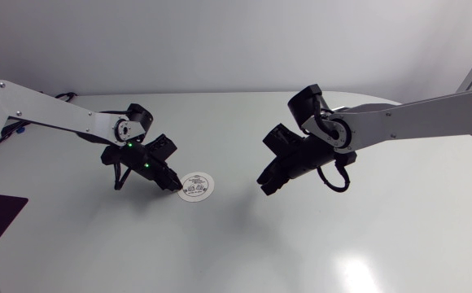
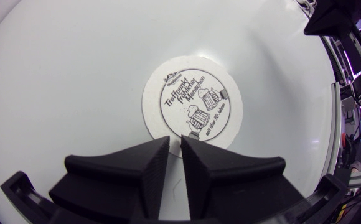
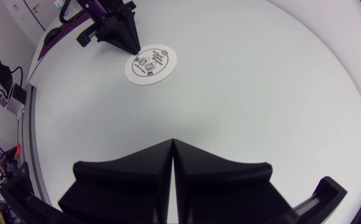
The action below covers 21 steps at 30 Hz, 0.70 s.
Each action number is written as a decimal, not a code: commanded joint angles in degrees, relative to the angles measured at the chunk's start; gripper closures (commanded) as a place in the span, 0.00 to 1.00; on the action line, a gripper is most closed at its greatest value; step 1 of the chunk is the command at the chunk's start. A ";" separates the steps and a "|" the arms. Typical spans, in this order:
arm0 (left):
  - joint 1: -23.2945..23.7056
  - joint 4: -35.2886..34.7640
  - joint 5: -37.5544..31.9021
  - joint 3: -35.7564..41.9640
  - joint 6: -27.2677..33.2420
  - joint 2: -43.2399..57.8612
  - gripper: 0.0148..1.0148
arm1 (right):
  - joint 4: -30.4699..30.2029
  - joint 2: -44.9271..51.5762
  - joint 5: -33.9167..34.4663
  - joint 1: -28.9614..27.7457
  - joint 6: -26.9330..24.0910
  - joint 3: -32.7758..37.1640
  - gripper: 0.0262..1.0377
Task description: Turn the coaster over.
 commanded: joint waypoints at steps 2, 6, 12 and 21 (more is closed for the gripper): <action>-2.63 -1.05 -0.24 1.07 0.01 3.20 0.84 | -0.95 3.71 -0.40 0.62 1.06 3.14 0.98; -4.74 -1.13 -0.15 1.59 -0.43 3.73 0.84 | -2.09 8.72 -1.19 0.97 1.24 7.36 0.98; -3.60 -1.05 0.73 2.65 -1.48 0.74 0.84 | -4.20 16.63 -1.72 2.12 1.06 13.86 0.98; 0.62 -2.19 3.81 2.56 -1.04 -0.76 0.83 | -5.69 22.52 -1.54 5.46 0.44 19.22 0.98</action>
